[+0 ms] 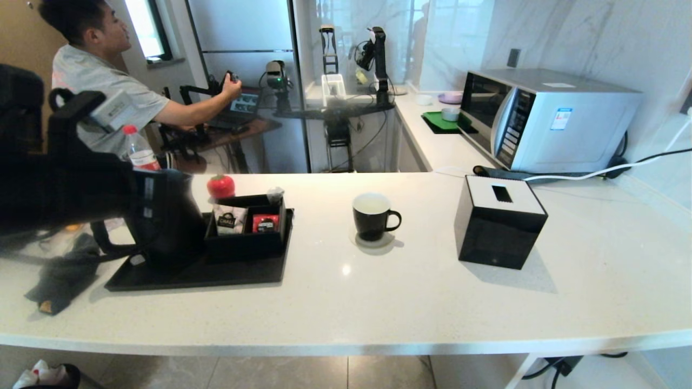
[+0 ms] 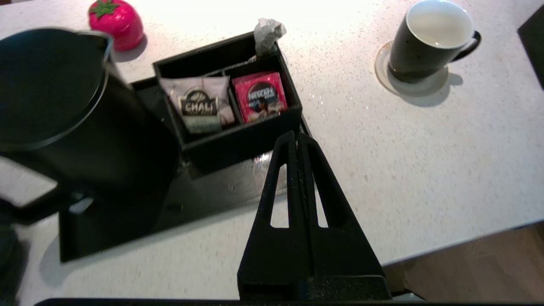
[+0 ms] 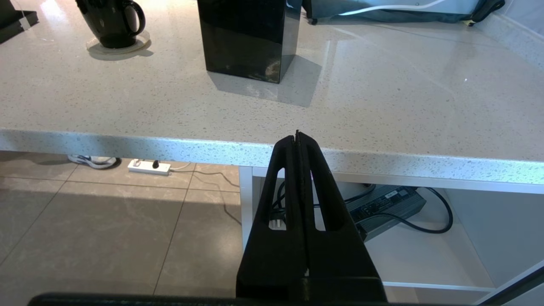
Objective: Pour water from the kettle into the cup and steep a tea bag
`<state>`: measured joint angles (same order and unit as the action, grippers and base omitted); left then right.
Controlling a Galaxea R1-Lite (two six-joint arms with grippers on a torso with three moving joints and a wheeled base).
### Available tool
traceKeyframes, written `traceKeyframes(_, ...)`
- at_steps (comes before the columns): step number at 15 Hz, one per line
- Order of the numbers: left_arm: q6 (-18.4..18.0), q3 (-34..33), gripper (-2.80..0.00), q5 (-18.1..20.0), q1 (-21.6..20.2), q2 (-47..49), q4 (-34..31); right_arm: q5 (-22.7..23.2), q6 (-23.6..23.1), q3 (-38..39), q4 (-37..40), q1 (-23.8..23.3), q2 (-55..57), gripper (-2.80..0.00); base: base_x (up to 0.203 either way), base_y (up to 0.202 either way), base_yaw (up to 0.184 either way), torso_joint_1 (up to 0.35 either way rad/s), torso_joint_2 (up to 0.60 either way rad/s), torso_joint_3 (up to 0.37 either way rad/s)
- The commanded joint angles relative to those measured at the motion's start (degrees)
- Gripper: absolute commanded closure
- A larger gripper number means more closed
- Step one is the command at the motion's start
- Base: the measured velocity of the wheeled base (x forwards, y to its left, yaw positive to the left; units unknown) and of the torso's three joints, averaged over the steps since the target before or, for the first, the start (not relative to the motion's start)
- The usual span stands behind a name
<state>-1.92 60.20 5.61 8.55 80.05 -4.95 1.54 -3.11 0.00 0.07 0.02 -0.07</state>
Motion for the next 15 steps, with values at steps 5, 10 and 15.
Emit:
traceKeyframes(5,-0.2,14.7,0.0,-0.4,0.3,21.5,-0.1,0.0,-0.1,0.0,0.0,0.0,0.1,0.0,0.0,0.0,0.0,0.0,0.0,0.0)
traceKeyframes(10,-0.8,17.7,-2.8,-0.4,-0.4,28.0,2.2,0.0,-0.1,0.0,0.0,0.1,0.1,0.0,0.0,0.0,0.0,0.0,0.0,0.0)
traceKeyframes(15,-4.7,17.1,-2.8,-0.1,-0.5,32.4,8.6,0.0,-0.1,0.0,0.0,0.0,0.1,0.0,0.0,0.0,0.0,0.0,0.0,0.0)
